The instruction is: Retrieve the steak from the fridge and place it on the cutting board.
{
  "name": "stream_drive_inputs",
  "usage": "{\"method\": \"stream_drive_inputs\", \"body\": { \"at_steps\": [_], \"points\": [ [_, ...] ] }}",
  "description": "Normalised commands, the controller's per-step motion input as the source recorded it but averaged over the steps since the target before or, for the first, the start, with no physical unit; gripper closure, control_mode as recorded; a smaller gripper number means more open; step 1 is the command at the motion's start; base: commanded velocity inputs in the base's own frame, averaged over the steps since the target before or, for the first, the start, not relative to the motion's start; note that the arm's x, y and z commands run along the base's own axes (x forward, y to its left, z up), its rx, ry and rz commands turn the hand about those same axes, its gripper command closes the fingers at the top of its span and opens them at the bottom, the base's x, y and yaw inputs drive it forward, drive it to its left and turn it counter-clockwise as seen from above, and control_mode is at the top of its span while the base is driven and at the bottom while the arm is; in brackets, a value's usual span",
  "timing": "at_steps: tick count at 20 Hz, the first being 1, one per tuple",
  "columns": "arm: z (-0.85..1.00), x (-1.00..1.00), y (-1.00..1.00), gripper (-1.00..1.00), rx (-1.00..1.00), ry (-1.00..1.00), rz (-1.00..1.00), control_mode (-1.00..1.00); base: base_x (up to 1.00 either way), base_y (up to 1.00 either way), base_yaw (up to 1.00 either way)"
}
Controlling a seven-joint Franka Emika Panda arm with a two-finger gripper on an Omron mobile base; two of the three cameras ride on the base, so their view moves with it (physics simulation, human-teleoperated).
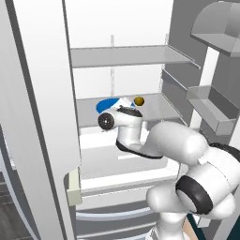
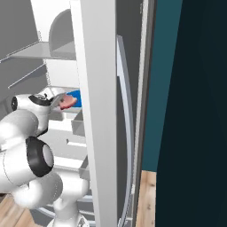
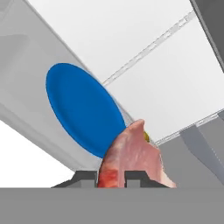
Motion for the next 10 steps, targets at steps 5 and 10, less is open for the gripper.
{"method": "stream_drive_inputs", "body": {
  "at_steps": [5,10],
  "points": [
    [0.36,-0.90,-0.30,1.00,0.00,0.08,0.00,-1.00,0.00,0.00,0.00],
    [0.32,-0.79,-0.05,1.00,-0.01,0.15,0.04,-1.00,0.00,0.00,0.00]
  ]
}}
